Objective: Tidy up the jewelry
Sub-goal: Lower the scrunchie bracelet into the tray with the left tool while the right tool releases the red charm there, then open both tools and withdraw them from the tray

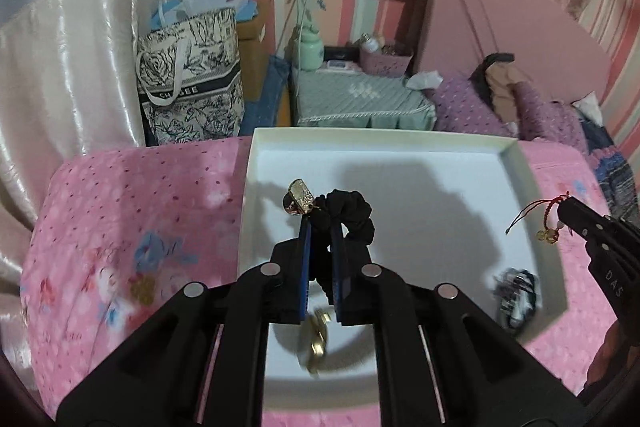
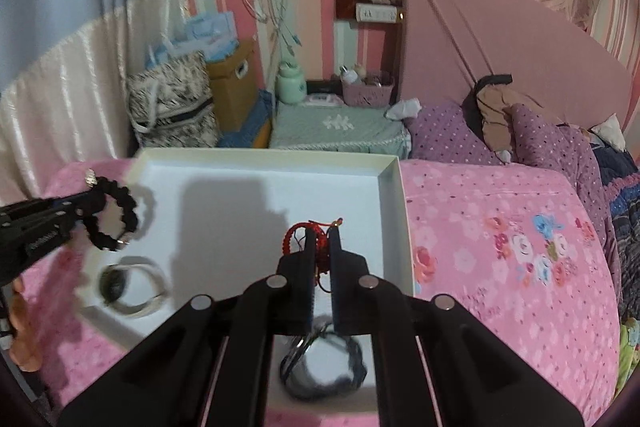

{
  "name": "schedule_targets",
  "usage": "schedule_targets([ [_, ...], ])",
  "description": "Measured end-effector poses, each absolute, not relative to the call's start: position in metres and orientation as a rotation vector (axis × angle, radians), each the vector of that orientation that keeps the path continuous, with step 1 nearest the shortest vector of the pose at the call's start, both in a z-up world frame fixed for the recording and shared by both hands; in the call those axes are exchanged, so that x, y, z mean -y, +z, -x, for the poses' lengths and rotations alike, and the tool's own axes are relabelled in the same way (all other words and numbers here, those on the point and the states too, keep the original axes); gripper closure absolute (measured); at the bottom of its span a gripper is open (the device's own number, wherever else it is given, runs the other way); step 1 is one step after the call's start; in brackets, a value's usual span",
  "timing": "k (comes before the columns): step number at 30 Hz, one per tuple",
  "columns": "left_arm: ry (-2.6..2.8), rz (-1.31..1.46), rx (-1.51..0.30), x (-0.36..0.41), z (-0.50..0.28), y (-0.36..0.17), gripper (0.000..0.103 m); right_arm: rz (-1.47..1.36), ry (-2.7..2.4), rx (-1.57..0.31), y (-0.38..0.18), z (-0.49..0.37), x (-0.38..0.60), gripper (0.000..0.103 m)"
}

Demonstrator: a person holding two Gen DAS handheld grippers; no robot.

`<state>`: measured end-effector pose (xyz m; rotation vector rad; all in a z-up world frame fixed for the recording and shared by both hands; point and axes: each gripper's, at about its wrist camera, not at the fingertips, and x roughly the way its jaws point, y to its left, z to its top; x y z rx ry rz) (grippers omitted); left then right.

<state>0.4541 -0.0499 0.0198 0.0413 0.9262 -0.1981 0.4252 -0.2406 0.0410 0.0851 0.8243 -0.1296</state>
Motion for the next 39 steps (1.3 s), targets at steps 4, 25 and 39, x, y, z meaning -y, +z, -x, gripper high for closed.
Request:
schedule_targets([
  [4,-0.187,-0.054,-0.981,0.047,-0.478,-0.004,0.096,-0.084,-0.155,-0.887,0.01,-0.449,0.248,0.098],
  [25,-0.115,-0.126,-1.036,0.051,-0.499,-0.045,0.092,-0.087,-0.162,-0.976,-0.033,-0.466,0.253,0.096],
  [39,-0.126,-0.111,-0.964,0.055,-0.459,0.025,0.039,-0.111,-0.163,-0.896,0.017,-0.442,0.263,0.042],
])
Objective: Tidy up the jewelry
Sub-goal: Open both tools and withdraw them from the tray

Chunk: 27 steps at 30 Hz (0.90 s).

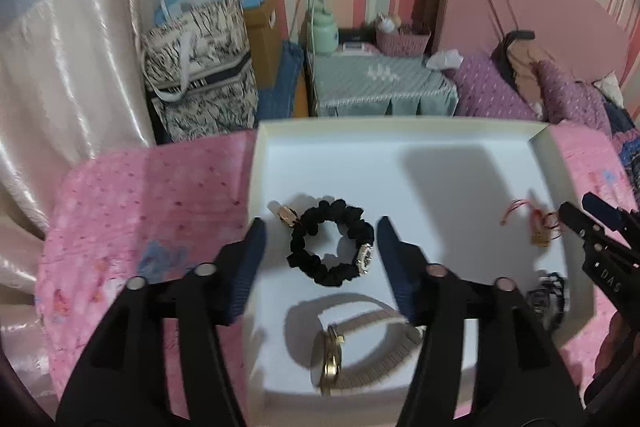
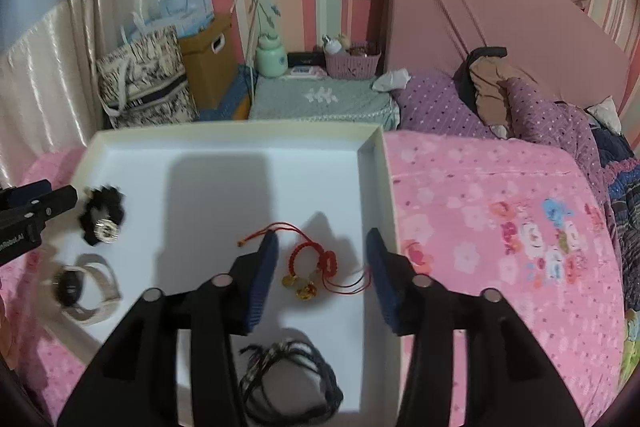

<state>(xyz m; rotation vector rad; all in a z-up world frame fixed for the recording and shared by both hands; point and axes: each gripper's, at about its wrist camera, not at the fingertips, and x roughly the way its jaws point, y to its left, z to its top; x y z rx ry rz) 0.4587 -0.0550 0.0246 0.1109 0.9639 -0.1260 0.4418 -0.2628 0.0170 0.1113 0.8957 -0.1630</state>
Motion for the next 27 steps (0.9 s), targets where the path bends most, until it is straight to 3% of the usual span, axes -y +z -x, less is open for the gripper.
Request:
schedule_targets([
  [1,-0.126,-0.103,-0.952,0.053,-0.452,0.034,0.036,-0.111,-0.166,-0.886,0.022,-0.437,0.263,0.03],
  [3,-0.126,-0.095,-0.926,0.049,-0.44,0.05,0.025,-0.094,-0.179,-0.849,0.038,-0.421,0.263,0.02],
  [8,-0.118,-0.121,-0.823,0.038,-0.384,0.09,0.003,-0.064,-0.209,-0.797,0.069,-0.377,0.267,0.011],
  [12,-0.112,-0.164,-0.764,0.035,-0.339,0.104,0.003,-0.069,-0.232,-0.747,0.088,-0.336,0.272,0.002],
  [27,-0.116,-0.151,-0.681,0.023,-0.201,0.095,0.003,-0.056,-0.275,-0.7,0.088,-0.217,0.252,0.002],
])
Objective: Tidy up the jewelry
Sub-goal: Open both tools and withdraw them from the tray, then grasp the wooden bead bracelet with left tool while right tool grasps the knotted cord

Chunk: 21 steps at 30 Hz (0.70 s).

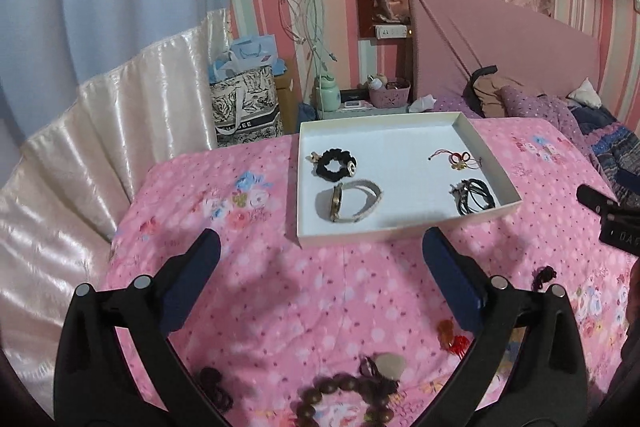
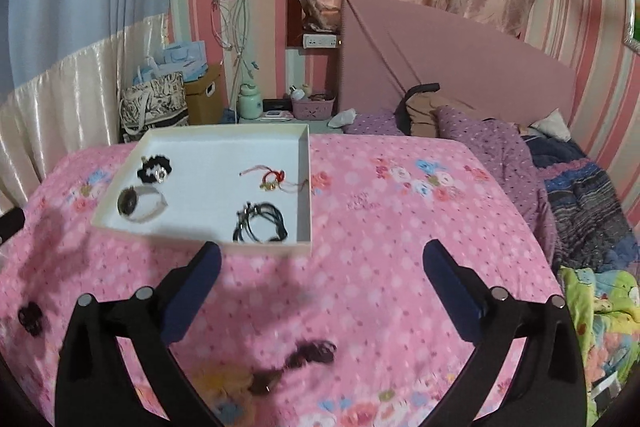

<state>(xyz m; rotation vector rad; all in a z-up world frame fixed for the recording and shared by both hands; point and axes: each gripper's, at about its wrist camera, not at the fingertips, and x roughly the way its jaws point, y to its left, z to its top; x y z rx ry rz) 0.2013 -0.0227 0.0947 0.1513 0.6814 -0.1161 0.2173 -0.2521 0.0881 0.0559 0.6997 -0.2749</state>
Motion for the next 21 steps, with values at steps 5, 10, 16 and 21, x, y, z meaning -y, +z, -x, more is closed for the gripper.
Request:
schedule_targets([
  [5,-0.116,-0.171,-0.688,0.022,-0.179,0.071,0.003,-0.071,-0.268,-0.649,0.077,-0.189,0.244,0.002],
  [10,-0.104,-0.163,-0.698,0.015,-0.161,0.055,0.003,-0.097,-0.247,-0.623,0.07,-0.172,0.242,0.002],
  [16,-0.076,-0.115,-0.71,0.001,-0.147,0.037,0.003,-0.111,-0.229,-0.628,0.055,-0.164,0.237,0.002],
  [21,-0.086,-0.068,-0.698,-0.01,-0.142,0.018,0.003,-0.12,-0.23,-0.611,0.038,-0.165,0.239,0.002],
])
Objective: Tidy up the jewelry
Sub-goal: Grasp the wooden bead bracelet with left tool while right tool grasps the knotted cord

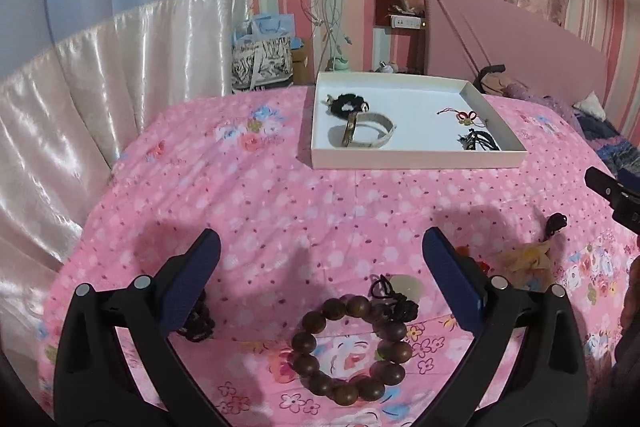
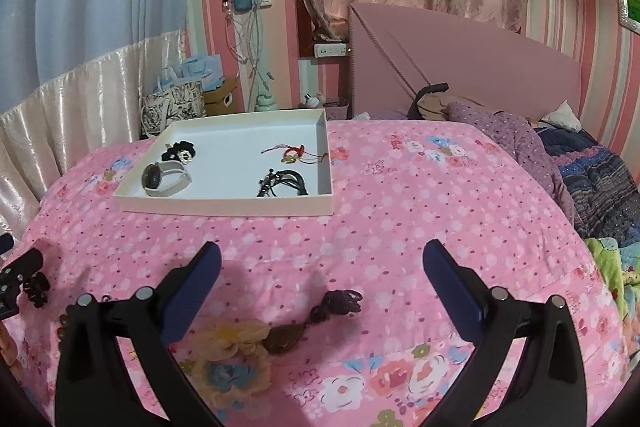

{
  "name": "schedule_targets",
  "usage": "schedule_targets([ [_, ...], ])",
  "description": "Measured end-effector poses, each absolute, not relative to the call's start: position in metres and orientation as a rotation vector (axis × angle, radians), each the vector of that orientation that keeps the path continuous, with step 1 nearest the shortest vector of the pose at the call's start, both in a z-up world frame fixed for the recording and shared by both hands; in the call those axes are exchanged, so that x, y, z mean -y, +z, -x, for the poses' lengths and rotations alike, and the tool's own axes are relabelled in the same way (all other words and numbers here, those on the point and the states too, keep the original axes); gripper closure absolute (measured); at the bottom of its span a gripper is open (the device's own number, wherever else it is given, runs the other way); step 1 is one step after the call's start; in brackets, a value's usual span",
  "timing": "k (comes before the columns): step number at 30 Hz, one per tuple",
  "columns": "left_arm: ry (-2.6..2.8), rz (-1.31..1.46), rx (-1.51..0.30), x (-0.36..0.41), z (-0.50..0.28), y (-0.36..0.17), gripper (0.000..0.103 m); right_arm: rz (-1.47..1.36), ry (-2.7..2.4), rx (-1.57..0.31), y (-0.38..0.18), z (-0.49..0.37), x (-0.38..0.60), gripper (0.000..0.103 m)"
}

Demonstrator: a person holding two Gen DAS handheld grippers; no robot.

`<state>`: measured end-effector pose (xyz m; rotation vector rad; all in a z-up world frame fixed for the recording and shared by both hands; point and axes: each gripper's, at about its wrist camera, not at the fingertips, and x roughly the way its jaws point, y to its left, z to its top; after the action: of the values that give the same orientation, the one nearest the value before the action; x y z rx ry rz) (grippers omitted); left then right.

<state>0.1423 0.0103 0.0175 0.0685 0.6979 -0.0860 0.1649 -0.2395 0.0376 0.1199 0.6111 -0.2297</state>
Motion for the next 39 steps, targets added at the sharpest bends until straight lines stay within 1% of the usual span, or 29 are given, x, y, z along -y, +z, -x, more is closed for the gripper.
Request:
schedule_targets([
  [4,-0.073,-0.065,-0.737,-0.015,-0.151,0.005,0.003,-0.116,-0.233,-0.649,0.025,-0.169,0.243,0.002],
  [10,-0.112,-0.011,-0.788,-0.023,-0.153,-0.005,0.003,-0.12,-0.232,-0.656,0.021,-0.166,0.245,0.002],
  [14,-0.077,-0.055,-0.806,-0.02,-0.154,-0.012,0.003,-0.048,-0.287,-0.687,0.012,-0.17,0.24,0.002],
  [19,-0.08,-0.073,-0.829,-0.019,-0.154,-0.018,0.003,-0.08,-0.265,-0.751,0.0,-0.178,0.245,0.002],
  [23,-0.075,-0.116,-0.852,-0.015,-0.153,-0.023,0.004,-0.087,-0.279,-0.764,-0.004,-0.179,0.248,0.002],
  [31,-0.125,-0.108,-0.881,-0.019,-0.148,-0.022,0.005,-0.107,-0.268,-0.826,-0.018,-0.185,0.25,0.003],
  [34,-0.14,-0.093,-0.904,-0.021,-0.149,-0.025,0.008,-0.085,-0.274,-0.839,-0.021,-0.187,0.247,0.003],
  [36,-0.152,-0.088,-0.927,-0.021,-0.151,-0.029,0.015,-0.075,-0.274,-0.848,-0.024,-0.188,0.246,0.003],
  [37,-0.156,-0.087,-0.948,-0.02,-0.153,-0.032,0.018,-0.07,-0.274,-0.854,-0.025,-0.189,0.245,0.004],
  [38,-0.16,-0.089,-0.966,-0.02,-0.154,-0.036,0.022,-0.068,-0.274,-0.859,-0.026,-0.19,0.246,0.006],
  [39,-0.163,-0.091,-0.976,-0.019,-0.154,-0.038,0.024,-0.066,-0.272,-0.866,-0.028,-0.191,0.245,0.011],
])
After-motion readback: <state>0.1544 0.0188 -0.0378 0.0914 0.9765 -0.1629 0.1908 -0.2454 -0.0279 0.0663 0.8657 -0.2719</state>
